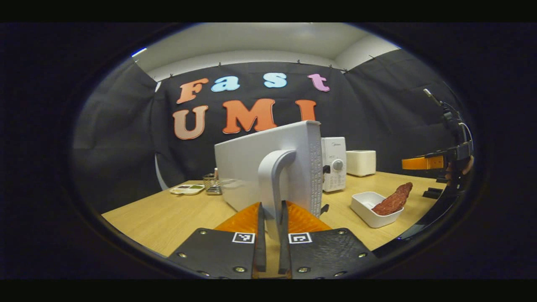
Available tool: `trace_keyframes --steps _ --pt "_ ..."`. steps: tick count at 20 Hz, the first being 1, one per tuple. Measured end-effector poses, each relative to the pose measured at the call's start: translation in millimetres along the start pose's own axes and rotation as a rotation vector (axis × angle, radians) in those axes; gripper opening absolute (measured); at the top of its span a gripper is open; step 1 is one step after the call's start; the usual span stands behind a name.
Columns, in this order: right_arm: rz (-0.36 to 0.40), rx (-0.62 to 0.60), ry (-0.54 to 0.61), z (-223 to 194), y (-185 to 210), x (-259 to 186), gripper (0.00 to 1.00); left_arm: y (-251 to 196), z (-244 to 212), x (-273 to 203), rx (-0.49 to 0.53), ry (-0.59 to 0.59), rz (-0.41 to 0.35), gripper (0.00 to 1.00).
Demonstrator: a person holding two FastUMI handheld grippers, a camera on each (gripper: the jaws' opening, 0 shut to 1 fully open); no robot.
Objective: Open the microwave oven with the left hand, put the food in, and close the microwave oven.
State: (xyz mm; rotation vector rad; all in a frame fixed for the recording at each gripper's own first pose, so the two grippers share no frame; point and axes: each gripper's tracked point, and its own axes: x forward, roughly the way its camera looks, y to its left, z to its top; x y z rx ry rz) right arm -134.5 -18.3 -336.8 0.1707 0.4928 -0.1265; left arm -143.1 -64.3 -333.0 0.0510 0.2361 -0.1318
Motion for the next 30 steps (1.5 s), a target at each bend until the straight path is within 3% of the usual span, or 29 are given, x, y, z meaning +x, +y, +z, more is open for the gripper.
trace_keyframes --steps 4,8,9,12,13,14,15,16,17,19,20,25,27,28,29,30 --pt "-0.012 -0.005 0.024 -7 4 -1 0.95 48 -4 -15 0.016 -0.015 0.076 0.13" --pt "-0.015 -0.018 0.043 -14 11 1 0.95 76 -7 -23 -0.017 -0.034 0.091 0.13" --pt "-0.011 -0.018 0.052 -16 13 0 0.95 82 -8 -24 -0.030 -0.034 0.091 0.18" --pt "0.001 0.018 0.094 -27 17 0 0.95 103 -7 -29 -0.032 -0.040 0.081 0.15" --pt "0.000 0.026 0.107 -31 18 0 0.95 110 -8 -29 -0.035 -0.032 0.073 0.27" --pt "-0.002 0.032 0.116 -33 18 -1 0.95 118 -9 -30 -0.041 -0.026 0.070 0.32" --pt "-0.002 0.038 0.121 -34 19 -2 0.95 128 -8 -32 -0.046 -0.023 0.074 0.53" --pt "0.001 0.047 0.128 -37 22 -3 0.95 134 -10 -33 -0.052 -0.016 0.076 0.58" --pt "0.011 0.056 0.134 -41 25 -2 0.95 140 -10 -35 -0.062 -0.012 0.077 0.76" --pt "0.026 0.074 0.165 -52 31 -1 0.94 149 -9 -39 -0.063 -0.006 0.086 0.89" --pt "0.033 0.087 0.171 -55 33 -1 0.93 153 -9 -43 -0.049 -0.004 0.095 0.84" --pt "0.078 0.196 0.234 -72 41 -4 0.82 173 2 -63 0.047 -0.007 0.170 0.85" --pt "0.085 0.254 0.261 -80 42 -1 0.69 176 4 -67 0.044 -0.014 0.182 0.85" --pt "0.101 0.309 0.267 -81 43 -2 0.57 179 6 -68 0.042 -0.013 0.191 0.85" --pt "0.112 0.371 0.271 -81 44 -2 0.57 183 6 -68 0.042 -0.015 0.203 0.85" --pt "0.125 0.421 0.280 -82 46 -1 0.48 186 7 -69 0.042 -0.016 0.210 0.85"
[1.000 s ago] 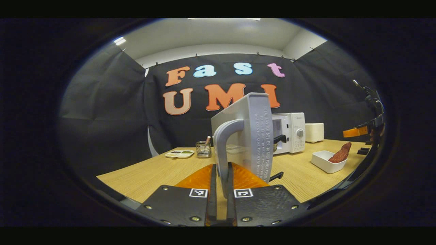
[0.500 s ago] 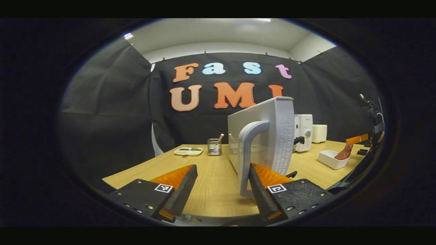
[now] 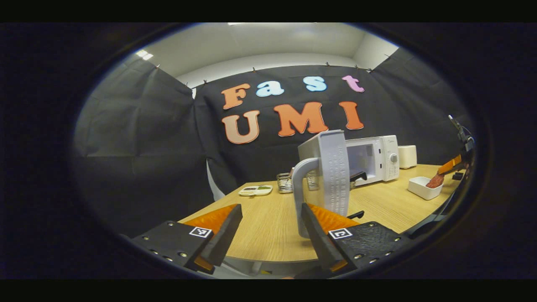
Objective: Open the microwave oven with the left hand, put the food in, and close the microwave oven.
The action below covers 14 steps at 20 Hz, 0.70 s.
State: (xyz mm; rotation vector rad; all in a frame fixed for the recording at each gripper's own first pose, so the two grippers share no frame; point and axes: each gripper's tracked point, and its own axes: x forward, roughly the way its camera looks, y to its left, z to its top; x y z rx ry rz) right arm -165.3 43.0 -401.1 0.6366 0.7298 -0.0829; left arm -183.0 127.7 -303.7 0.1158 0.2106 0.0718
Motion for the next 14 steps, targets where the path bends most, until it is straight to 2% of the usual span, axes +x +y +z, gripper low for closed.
trace_keyframes --steps 3,7,10,14 --pt "0.059 0.142 0.042 -8 4 2 0.36 3 7 -3 -0.012 -0.016 0.001 0.85" --pt "0.088 0.299 0.055 -9 4 3 0.23 14 12 -4 -0.034 -0.028 0.021 0.85" --pt "0.087 0.280 0.041 -2 7 0 0.14 34 11 -4 -0.041 -0.019 0.076 0.87" --pt "0.057 0.155 -0.003 17 12 -6 0.14 51 -4 1 -0.057 0.028 0.141 0.85"
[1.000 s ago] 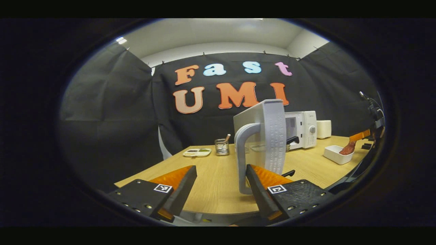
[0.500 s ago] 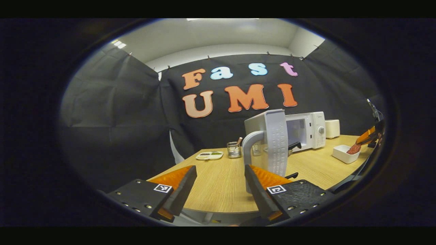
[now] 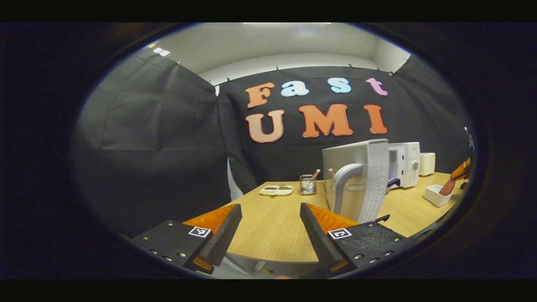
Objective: Open the microwave oven with the left hand, put the food in, and close the microwave oven.
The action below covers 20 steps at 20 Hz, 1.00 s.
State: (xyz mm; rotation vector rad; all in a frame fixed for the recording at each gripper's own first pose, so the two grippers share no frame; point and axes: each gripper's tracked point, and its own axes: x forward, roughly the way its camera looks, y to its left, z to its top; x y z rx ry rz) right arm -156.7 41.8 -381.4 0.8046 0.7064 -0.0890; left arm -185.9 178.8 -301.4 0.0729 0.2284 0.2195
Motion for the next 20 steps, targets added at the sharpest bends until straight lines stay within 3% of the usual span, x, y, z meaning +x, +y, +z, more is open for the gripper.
trace_keyframes --steps 6,10,20 --pt "0.043 -0.073 -0.069 45 52 11 0.13 0 -7 9 -0.019 0.033 0.008 0.92" --pt "0.084 -0.117 -0.121 67 91 27 0.14 4 -7 12 -0.032 0.011 0.024 0.90" --pt "0.144 -0.148 -0.194 83 183 116 0.13 17 -21 5 -0.034 0.028 0.059 0.90"
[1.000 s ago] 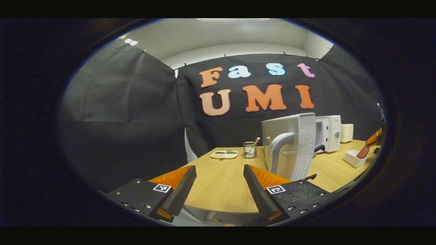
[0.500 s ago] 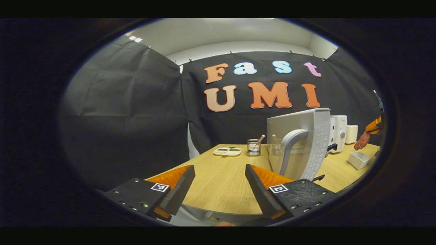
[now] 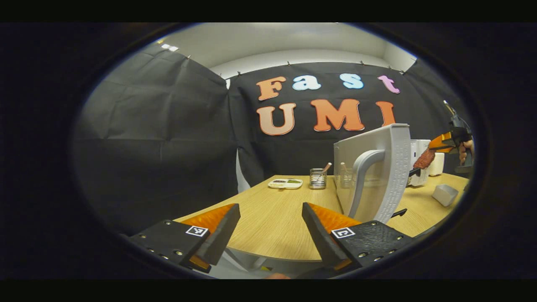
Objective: Open the microwave oven with the left hand, put the food in, and close the microwave oven.
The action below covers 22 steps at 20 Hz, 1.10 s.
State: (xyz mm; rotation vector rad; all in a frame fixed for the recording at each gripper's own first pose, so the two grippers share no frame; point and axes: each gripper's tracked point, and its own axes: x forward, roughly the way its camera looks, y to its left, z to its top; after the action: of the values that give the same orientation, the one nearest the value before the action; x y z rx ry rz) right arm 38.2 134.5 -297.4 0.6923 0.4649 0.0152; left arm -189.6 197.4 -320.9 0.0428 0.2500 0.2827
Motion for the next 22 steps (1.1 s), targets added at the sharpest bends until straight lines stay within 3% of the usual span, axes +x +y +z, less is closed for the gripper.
trace_keyframes --steps 10,22 --pt "-0.041 0.091 -0.082 -24 30 93 0.13 20 -12 -1 -0.011 0.026 0.052 0.90" --pt "-0.155 0.291 -0.201 -65 21 175 0.14 52 -24 -14 0.010 0.060 0.119 0.90"
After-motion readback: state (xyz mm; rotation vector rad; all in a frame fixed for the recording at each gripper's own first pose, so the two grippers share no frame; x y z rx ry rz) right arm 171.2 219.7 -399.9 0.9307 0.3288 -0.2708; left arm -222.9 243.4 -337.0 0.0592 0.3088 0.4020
